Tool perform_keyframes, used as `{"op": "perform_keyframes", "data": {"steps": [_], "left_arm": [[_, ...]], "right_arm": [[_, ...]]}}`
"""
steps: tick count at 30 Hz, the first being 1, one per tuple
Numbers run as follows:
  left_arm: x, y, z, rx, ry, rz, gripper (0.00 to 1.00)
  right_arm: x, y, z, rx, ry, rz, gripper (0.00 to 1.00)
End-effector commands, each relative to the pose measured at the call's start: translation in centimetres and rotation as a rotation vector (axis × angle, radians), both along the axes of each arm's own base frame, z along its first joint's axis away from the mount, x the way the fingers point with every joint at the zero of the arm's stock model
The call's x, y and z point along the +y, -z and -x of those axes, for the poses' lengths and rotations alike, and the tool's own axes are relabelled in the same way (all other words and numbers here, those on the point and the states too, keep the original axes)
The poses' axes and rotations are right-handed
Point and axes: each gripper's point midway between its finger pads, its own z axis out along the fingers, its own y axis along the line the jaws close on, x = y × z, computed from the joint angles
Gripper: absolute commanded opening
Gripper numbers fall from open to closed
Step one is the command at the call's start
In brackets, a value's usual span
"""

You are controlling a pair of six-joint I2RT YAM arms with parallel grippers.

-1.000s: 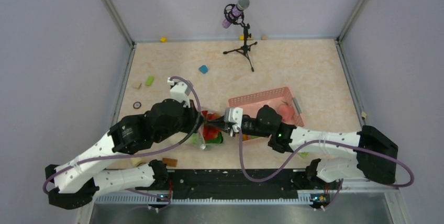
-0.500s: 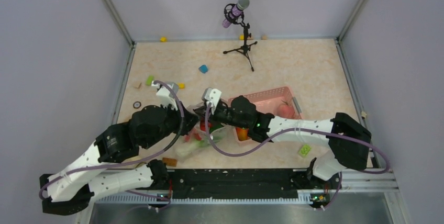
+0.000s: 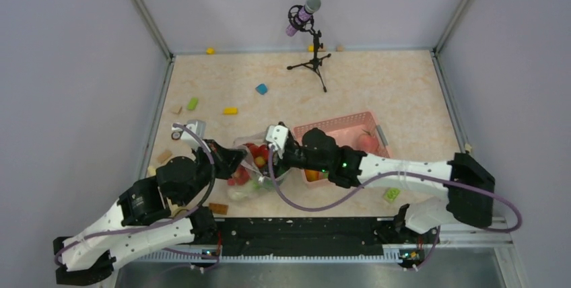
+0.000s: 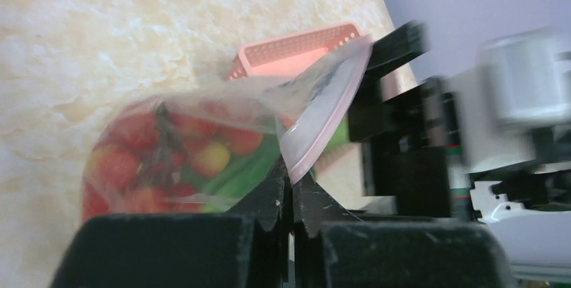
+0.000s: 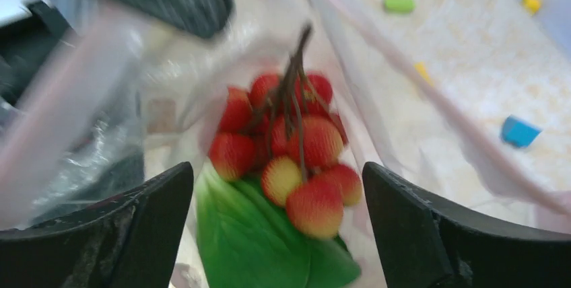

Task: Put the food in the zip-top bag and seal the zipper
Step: Place the fake fruit in the zipper food storage bag, then adjust the zipper food storage bag at the center of the board.

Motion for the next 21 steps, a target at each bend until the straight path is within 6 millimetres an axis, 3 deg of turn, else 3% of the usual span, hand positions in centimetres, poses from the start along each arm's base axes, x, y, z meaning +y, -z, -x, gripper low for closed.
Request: {"op": "perform_keyframes", "data": {"steps": [1,6,9,12,16,19,21], "left_arm": [[1.2,-0.4,-1.6,-0.055,-0.116,0.044,0.00],[2.6,0.4,-2.2,-0.067,-0.193,0.014,0.00],[3.2,0.3,-2.5,-0.081,-0.223,0.011,0.00],[2.9,0.6,-2.7,-0.089,-0.225,0.015,0.00],[2.8,1.0,-3.0,-0.088,-0.241,0.019,0.00],[2.8,0.8,-2.8,-0.091,-0.237,0.046,0.00],[2.7,0.9,-2.7,-0.095,-0.224,0.056,0.00]], "right_arm": [[-3.7,-9.0,0.5,0.027,0.117,-0.268,0.99],[-9.8,-10.2,-1.7,0.128,0.426,-0.360,0.99],[-11.4,-10.4,-1.6,0.127,0.456,-0.386,0.99],[-11.4,-10.8,-1.4,0.175,0.459,-0.423,0.99],[-9.8,-10.9,-1.6,0.206,0.445,-0.448,0.96],[-7.7,-10.0,-3.2,0.179,0.478,-0.379,0.79],[-6.5,-9.4,-4.4,0.170,0.519,-0.319,0.75]]}}
